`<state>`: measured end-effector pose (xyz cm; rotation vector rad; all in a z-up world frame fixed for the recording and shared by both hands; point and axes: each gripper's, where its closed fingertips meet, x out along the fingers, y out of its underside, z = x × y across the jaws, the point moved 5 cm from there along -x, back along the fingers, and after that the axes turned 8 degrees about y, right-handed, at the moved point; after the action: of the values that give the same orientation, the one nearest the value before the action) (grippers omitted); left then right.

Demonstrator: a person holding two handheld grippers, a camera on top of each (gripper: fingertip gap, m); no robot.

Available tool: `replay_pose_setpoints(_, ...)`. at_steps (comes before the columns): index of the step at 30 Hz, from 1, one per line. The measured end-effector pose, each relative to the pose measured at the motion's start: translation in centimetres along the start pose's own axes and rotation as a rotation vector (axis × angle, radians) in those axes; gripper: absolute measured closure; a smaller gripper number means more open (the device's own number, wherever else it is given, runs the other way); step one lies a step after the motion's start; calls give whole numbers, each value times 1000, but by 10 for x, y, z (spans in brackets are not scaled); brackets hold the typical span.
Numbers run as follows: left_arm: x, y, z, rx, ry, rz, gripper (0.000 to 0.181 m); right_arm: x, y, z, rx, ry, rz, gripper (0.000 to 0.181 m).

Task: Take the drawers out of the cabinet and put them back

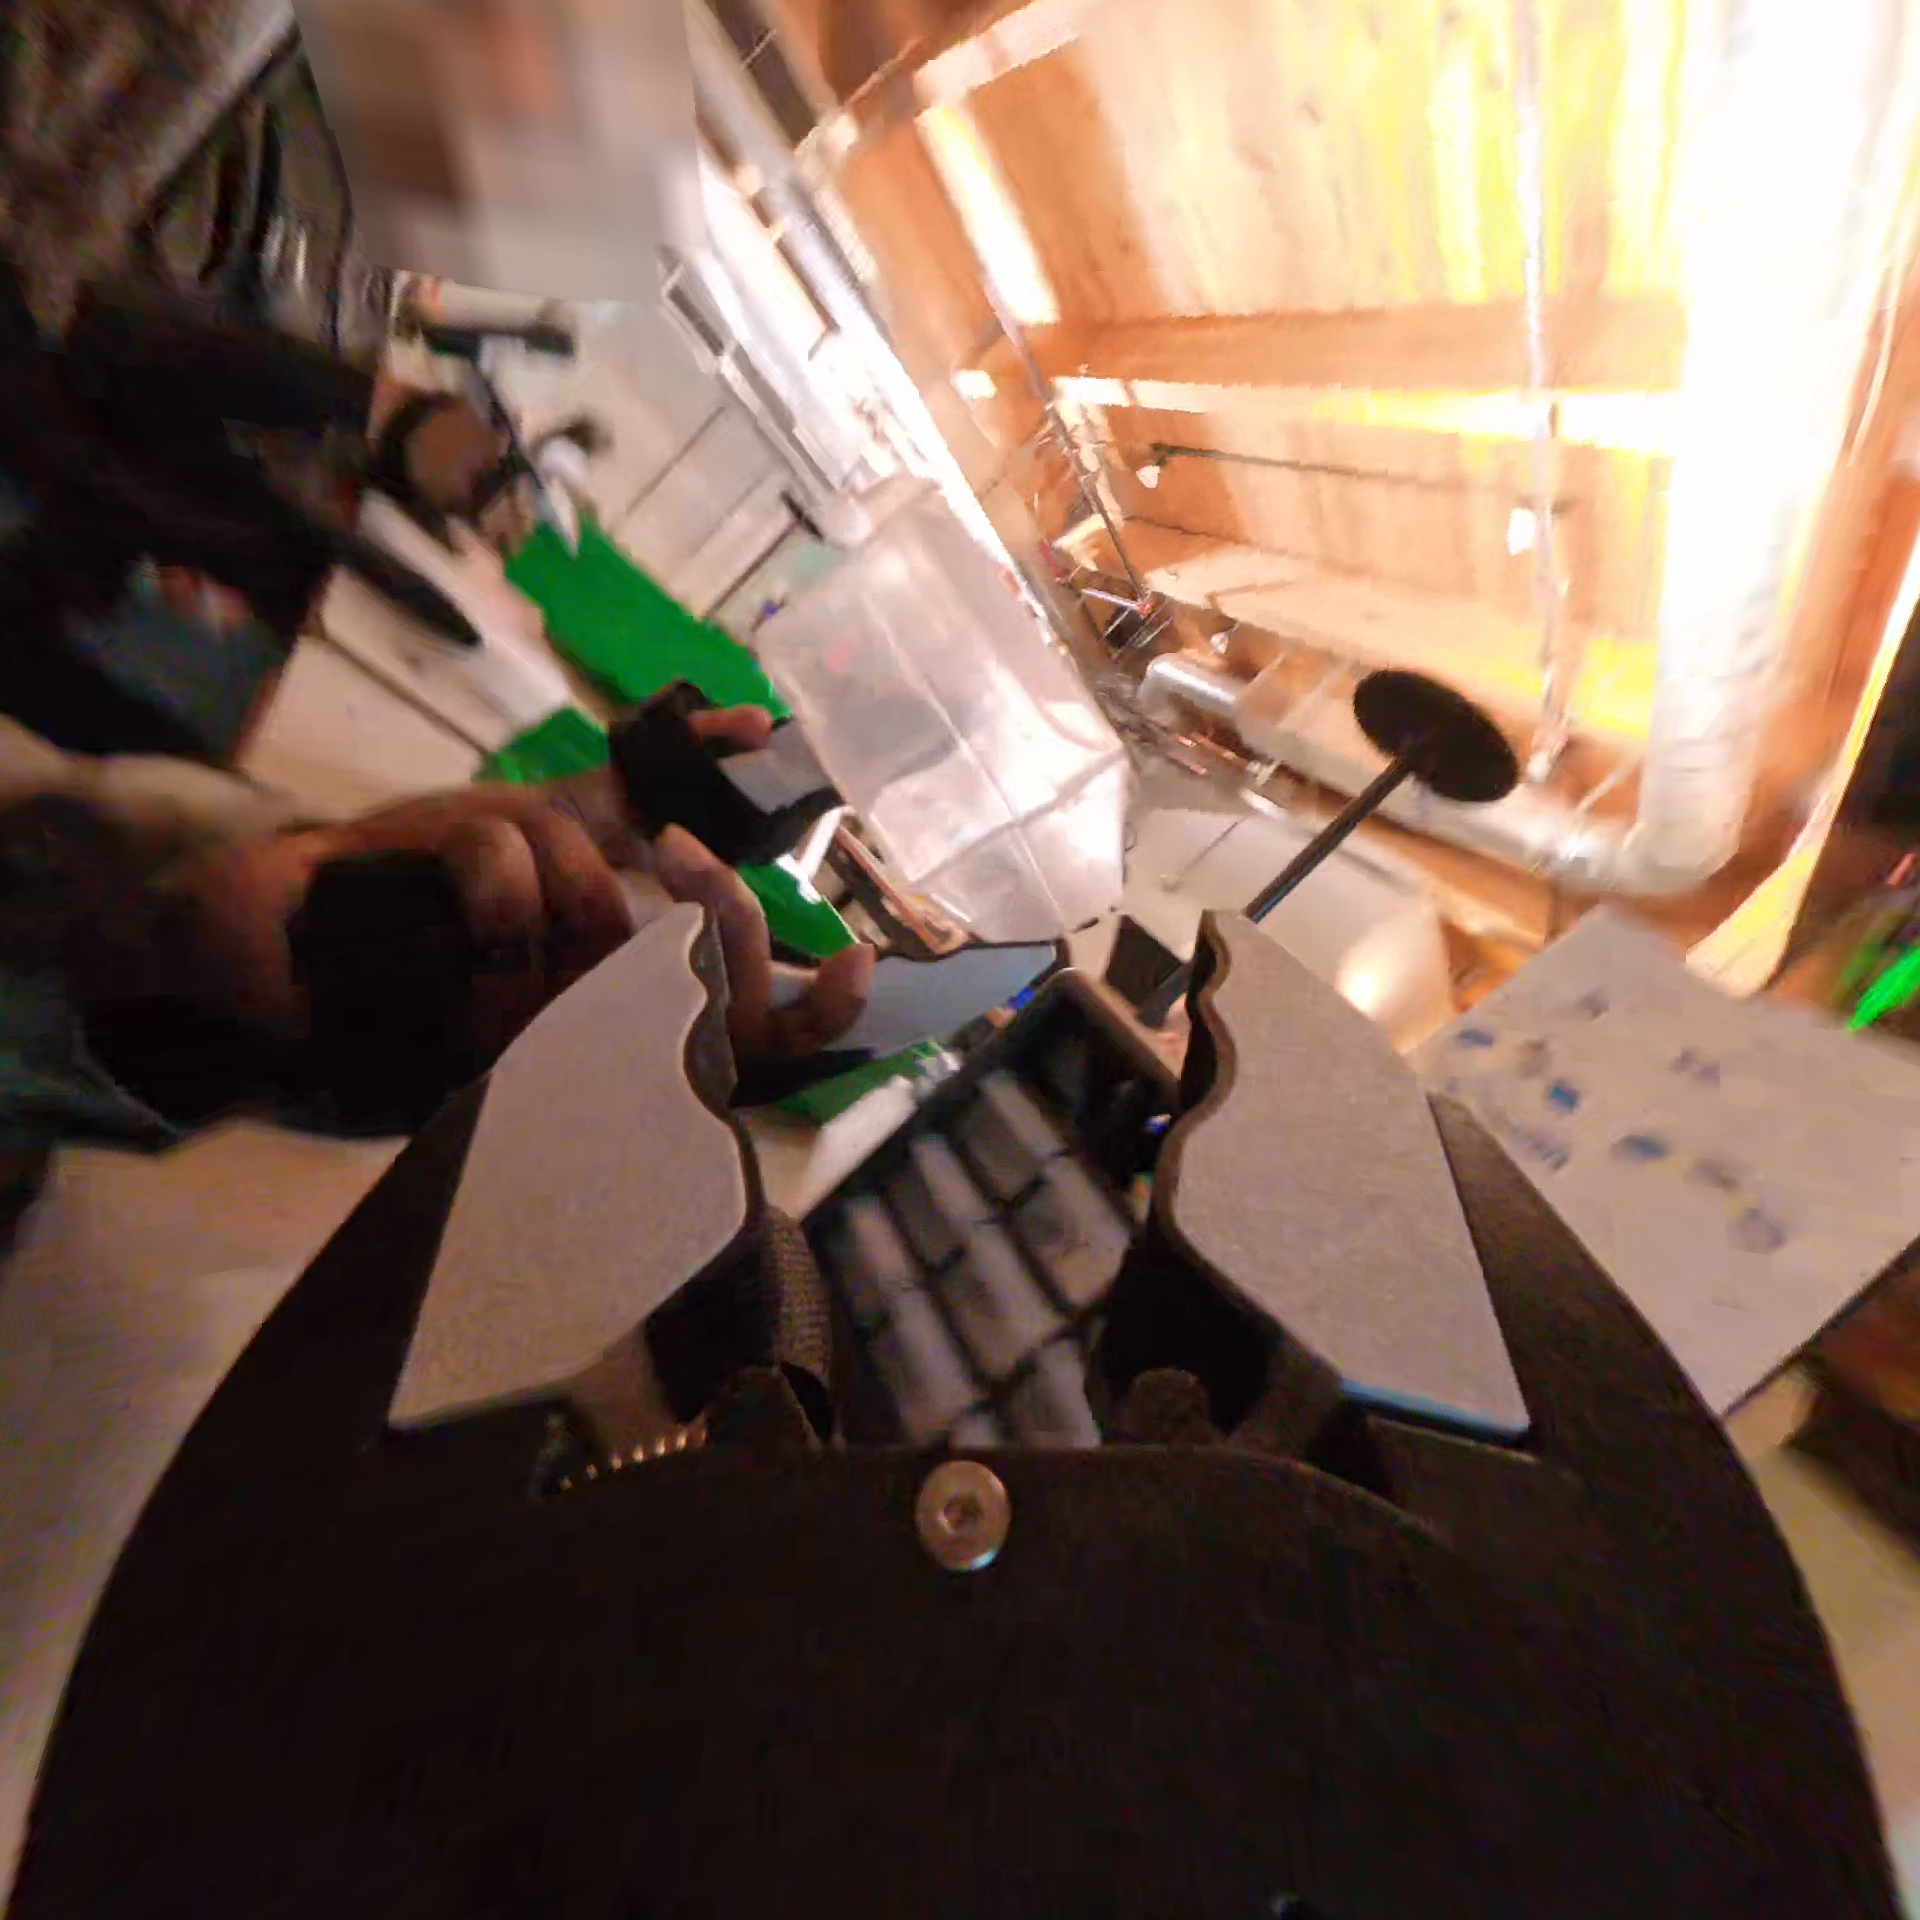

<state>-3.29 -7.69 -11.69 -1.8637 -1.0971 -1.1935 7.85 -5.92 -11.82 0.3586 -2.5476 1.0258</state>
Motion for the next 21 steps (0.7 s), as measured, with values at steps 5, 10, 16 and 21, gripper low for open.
replay_pose_setpoints(5, 0, 17, 18, -146, -37, 79, 120, 6, -17, -9, -244, -74, -76, 108)
replay_pose_setpoints(10, 3, 18, 17, -190, -11, 96, 119, 6, -24, 0, -434, -127, -58, 130)
replay_pose_setpoints(16, -2, 4, 7, 308, -168, 337, 108, 7, -25, -11, -484, -59, 49, 131)
replay_pose_setpoints(21, 4, 6, -25, 1600, -460, 824, 92, 5, -3, -29, -463, -61, 274, 131)
